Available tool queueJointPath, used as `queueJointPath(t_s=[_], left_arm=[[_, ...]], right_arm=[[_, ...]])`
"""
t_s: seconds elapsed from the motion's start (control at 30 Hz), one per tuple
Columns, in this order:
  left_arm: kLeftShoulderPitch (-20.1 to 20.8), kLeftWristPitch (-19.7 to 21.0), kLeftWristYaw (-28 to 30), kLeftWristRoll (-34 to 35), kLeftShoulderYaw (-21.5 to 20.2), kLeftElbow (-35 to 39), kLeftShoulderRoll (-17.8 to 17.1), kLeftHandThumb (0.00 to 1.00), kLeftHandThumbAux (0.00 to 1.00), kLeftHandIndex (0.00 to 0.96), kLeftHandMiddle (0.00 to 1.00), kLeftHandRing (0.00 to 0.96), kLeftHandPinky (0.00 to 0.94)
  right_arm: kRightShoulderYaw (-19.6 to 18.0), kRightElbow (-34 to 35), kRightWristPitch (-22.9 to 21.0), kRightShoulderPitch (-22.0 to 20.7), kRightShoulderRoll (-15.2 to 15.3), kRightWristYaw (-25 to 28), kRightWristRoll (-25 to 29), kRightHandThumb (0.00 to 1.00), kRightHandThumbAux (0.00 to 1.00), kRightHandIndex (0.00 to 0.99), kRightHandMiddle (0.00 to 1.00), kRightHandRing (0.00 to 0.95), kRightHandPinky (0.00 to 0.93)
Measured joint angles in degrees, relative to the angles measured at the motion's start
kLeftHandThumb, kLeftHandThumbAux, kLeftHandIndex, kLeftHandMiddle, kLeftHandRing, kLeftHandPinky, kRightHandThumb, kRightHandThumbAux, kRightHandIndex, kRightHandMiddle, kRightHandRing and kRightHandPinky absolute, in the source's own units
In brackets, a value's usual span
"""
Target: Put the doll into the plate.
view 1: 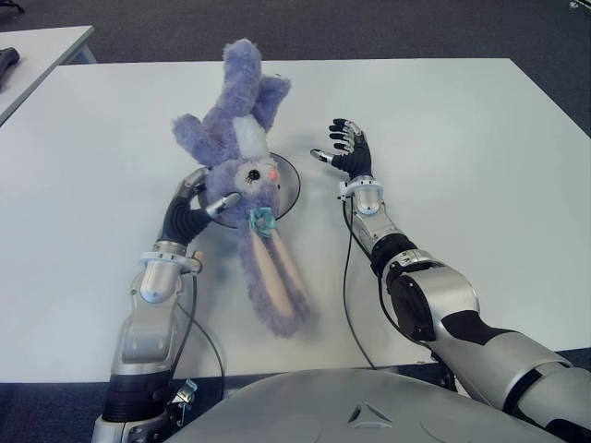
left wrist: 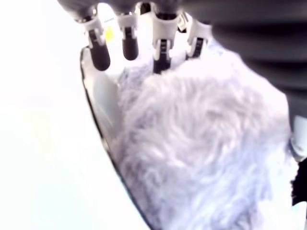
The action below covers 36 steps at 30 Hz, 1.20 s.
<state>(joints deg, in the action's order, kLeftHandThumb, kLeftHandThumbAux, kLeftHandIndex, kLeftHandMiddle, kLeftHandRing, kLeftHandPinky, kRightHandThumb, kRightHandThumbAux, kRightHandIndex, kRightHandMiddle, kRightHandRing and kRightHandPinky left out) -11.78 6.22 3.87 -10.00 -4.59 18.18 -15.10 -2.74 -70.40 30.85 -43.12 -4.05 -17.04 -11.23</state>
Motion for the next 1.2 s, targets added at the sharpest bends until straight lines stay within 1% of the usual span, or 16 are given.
queueJointPath(t_s=[0.23,0.37,0.67,1.13,1.2], left_arm=[[-0.1,0.1,0.0,0.0,-1.4,0.0,-0.1,0.000,0.432,0.000,0.014,0.010,0.017],[-0.1,0.2,0.0,0.1,-1.7,0.0,-0.1,0.000,0.432,0.000,0.017,0.011,0.003],[-0.3,-0.2,0.0,1.1,-2.2,-0.4,-0.2,0.000,0.452,0.000,0.011,0.005,0.000],[-0.3,-0.6,0.0,1.9,-2.4,-0.7,-0.2,0.000,0.447,0.000,0.022,0.017,0.000],[-0.3,-0.6,0.0,2.1,-2.4,-0.7,-0.3,0.000,0.445,0.000,0.026,0.022,0.012]], right_arm=[[0.0,0.0,0.0,0.0,0.0,0.1,0.0,0.087,0.950,0.219,0.278,0.267,0.262],[0.0,0.0,0.0,0.0,0.0,0.1,0.0,0.085,0.950,0.218,0.277,0.267,0.264],[0.0,0.1,0.0,0.0,0.0,0.2,0.1,0.083,0.950,0.223,0.280,0.267,0.261],[0.0,0.1,0.0,0.0,0.0,0.3,0.1,0.076,0.953,0.225,0.280,0.266,0.264],[0.0,0.1,0.0,0.0,0.0,0.3,0.1,0.078,0.957,0.226,0.280,0.265,0.261]])
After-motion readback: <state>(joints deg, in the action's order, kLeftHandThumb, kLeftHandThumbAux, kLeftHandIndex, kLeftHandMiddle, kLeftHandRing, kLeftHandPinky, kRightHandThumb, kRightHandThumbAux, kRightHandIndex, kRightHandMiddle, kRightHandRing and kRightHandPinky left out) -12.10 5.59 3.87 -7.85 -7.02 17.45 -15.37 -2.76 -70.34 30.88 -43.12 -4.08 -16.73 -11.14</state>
